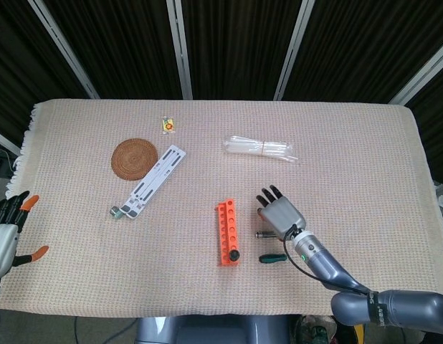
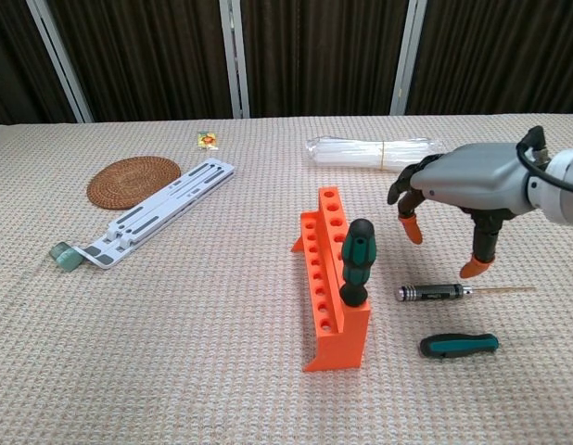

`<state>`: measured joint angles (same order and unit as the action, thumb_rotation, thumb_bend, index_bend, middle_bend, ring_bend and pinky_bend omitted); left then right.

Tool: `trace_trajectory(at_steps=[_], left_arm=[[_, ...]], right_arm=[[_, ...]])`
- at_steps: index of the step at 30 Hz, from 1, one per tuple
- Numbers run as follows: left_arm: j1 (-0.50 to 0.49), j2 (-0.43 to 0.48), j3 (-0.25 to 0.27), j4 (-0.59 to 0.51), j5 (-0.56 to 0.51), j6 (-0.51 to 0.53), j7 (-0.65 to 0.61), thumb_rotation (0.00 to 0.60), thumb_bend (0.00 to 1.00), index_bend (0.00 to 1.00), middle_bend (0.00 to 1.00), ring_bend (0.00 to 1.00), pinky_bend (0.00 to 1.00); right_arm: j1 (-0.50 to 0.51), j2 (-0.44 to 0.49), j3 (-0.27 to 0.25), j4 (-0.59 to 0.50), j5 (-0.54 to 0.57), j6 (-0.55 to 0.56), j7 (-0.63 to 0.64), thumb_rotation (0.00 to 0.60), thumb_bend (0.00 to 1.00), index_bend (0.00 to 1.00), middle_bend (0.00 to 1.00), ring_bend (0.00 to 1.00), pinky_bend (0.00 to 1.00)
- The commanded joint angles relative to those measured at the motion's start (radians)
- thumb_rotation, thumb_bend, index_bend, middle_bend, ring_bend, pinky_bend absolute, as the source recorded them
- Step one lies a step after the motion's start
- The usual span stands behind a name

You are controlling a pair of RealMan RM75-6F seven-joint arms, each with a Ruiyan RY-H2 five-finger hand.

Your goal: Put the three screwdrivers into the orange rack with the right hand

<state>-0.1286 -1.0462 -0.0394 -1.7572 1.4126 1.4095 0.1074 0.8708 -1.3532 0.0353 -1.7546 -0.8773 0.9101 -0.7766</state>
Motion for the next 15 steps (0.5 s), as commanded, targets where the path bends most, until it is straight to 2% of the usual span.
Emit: trace_trajectory(at_steps=[1, 15], left_arm=[[-0.001, -0.003, 0.0, 0.008, 0.001, -0.003, -0.005, 0.6, 0.15, 0.09, 0.0, 0.0, 0.0], [-0.001, -0.009, -0.002, 0.031, -0.009, -0.013, -0.024, 0.6, 0.15, 0.09, 0.0, 0.0, 0.0]], right_arm=[[0.019, -0.029, -0.015, -0.009, 0.039, 0.014, -0.036, 0.6, 0.06, 0.44, 0.11, 0.0, 0.0], [0.053, -0.113, -0.017, 0.063, 0.131, 0.001, -0.029, 0.6, 0.06, 0.47, 0.11, 0.0, 0.0]])
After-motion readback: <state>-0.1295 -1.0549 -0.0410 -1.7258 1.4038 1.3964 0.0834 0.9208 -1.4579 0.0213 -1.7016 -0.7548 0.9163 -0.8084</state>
